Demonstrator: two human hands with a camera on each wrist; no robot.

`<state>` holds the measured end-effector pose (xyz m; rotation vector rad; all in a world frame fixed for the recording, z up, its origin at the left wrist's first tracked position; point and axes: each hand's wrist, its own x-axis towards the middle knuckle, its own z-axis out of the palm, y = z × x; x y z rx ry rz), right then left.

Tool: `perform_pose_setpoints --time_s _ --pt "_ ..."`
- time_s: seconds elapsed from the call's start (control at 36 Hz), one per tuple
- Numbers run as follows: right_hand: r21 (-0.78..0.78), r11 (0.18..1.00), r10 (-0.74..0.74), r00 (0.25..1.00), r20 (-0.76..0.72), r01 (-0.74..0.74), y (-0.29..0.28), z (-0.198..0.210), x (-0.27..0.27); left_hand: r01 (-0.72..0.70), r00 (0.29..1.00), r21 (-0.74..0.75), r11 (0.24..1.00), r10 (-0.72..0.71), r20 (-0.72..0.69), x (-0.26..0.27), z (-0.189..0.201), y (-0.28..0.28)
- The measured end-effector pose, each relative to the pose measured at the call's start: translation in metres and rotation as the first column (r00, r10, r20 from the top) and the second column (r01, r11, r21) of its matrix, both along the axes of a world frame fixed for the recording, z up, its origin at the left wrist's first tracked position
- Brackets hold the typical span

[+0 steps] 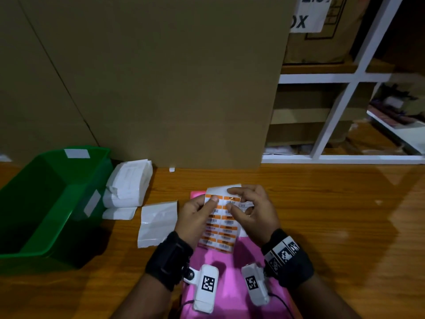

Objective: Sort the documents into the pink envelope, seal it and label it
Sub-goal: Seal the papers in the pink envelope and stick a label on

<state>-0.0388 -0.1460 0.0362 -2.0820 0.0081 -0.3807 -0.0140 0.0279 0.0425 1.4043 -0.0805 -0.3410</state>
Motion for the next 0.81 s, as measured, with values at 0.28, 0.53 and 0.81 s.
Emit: perform_pose_setpoints --time_s 0.28,0.53,0.81 --pt "-0.123 0.990 0.083 0.995 0.061 -0.076 -0.003 0.008 -0.001 0.065 0.998 -0.044 0.997 -0.066 -0.006 -0.001 0.007 0.004" --pt "-0.087 0.995 -0.035 0.997 0.070 0.041 0.002 0.011 -0.006 0.055 0.995 -0.120 0.991 -0.064 -0.078 -0.004 0.011 0.003" --pt "-0.255 0.965 -0.028 0.987 0.156 0.068 0.011 0.013 -0.010 0.003 0.996 -0.204 0.979 -0.022 -0.089 -0.005 0.015 0.001"
